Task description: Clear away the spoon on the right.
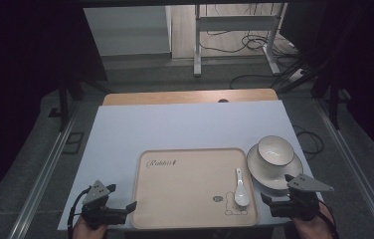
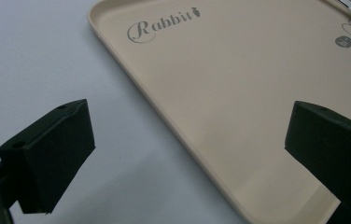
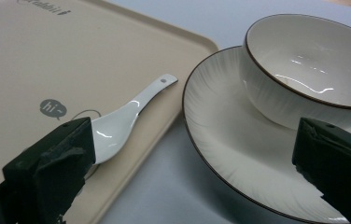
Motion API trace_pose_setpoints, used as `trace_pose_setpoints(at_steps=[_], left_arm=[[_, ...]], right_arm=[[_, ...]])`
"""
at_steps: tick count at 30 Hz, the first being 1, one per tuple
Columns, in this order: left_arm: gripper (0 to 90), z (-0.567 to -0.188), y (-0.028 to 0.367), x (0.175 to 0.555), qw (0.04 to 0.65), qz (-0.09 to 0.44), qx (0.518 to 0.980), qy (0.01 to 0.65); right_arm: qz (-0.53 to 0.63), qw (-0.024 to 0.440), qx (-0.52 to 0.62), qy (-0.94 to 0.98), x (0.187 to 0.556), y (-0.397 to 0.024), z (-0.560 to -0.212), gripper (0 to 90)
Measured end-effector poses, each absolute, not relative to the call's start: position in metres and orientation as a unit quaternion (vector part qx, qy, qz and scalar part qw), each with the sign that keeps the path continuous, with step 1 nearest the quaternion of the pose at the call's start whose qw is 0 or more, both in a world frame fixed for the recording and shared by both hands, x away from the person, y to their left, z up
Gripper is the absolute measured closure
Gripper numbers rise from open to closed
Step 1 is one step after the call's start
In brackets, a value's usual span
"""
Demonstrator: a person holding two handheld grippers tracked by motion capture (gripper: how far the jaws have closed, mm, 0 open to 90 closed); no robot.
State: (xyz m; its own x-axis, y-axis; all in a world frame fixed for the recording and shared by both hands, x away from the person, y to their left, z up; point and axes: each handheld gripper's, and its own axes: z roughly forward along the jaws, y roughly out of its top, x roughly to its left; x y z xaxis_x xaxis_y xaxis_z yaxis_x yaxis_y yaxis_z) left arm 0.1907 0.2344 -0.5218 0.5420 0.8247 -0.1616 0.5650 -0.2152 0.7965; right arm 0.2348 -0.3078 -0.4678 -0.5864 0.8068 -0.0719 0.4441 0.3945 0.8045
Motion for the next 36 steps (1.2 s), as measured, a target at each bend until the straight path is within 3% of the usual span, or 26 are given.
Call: trace_pose_setpoints(at_steps=[36], left_arm=[[1.1,-0.522,0.235,0.191,0.432,0.150,0.763,0.457]], right_arm=[[0.363,0.253,0.438,0.782,0.227,-0.342,-0.478,0.0]])
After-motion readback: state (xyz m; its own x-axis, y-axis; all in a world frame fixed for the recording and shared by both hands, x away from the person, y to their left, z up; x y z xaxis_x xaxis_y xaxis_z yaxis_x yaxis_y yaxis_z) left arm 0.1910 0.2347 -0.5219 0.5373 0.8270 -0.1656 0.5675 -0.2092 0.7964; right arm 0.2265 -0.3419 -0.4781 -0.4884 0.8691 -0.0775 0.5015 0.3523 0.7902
